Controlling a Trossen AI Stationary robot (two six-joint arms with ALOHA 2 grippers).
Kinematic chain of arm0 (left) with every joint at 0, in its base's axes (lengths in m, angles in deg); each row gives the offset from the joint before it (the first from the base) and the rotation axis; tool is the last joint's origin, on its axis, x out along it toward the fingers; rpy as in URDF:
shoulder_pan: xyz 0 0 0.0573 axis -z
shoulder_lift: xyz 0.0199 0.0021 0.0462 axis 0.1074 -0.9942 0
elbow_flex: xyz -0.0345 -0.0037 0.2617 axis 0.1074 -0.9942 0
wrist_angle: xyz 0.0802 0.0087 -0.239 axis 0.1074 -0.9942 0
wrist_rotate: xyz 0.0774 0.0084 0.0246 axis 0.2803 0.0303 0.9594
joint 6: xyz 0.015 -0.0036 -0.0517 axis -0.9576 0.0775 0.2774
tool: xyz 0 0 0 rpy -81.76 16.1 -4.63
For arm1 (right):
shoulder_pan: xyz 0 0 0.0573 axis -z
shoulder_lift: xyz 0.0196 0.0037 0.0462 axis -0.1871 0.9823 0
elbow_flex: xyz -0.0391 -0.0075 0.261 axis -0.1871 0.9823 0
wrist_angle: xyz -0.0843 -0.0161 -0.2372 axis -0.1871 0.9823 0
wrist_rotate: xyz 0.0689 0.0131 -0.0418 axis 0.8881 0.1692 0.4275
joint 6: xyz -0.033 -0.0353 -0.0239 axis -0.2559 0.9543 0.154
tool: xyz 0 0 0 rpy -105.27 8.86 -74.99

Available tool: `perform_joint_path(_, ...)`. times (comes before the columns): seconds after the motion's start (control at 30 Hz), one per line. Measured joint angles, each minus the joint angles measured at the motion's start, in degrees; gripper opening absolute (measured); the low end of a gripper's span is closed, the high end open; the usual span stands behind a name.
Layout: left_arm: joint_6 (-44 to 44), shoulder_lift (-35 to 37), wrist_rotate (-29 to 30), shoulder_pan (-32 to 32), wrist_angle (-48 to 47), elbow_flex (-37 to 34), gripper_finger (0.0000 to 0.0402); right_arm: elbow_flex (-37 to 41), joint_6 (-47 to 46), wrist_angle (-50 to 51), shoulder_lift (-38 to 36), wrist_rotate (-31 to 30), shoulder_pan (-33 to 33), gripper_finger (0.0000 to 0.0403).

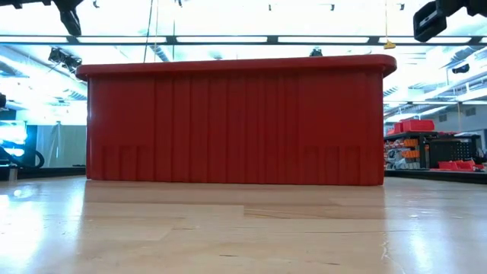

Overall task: Pick and place slides into bin
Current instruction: Return to Home Position

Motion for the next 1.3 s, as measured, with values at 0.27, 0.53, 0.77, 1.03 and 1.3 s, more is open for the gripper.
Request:
perform_joint_path(0.27,0.1,-0.1,0.4,0.0,0.6,0.0,0.01,0.0,0.4,1.2,-2.7,-2.6,0.2,0.011)
perform_joint_path(0.53,3.6,-0.5,0.4,0.0,0.0,-4.3,0.0092,0.1,-0.6,2.1,-0.2,-3.5,0.2,0.011)
perform_joint_path(0.77,8.5,-0.4,0.2,0.0,4.7,-12.5,0.0098,0.1,1.1,3.4,0.1,-5.8,0.2,0.0112)
perform_joint_path(1.03,2.6,-0.4,0.0,0.0,9.1,-15.0,0.0092,0.1,-1.0,4.7,0.2,-7.1,0.2,0.0112)
perform_joint_path(1.3,2.5,-0.5,0.0,0.1,7.7,-15.0,0.0094,0.1,-2.5,4.3,0.2,0.3,0.1,0.0112)
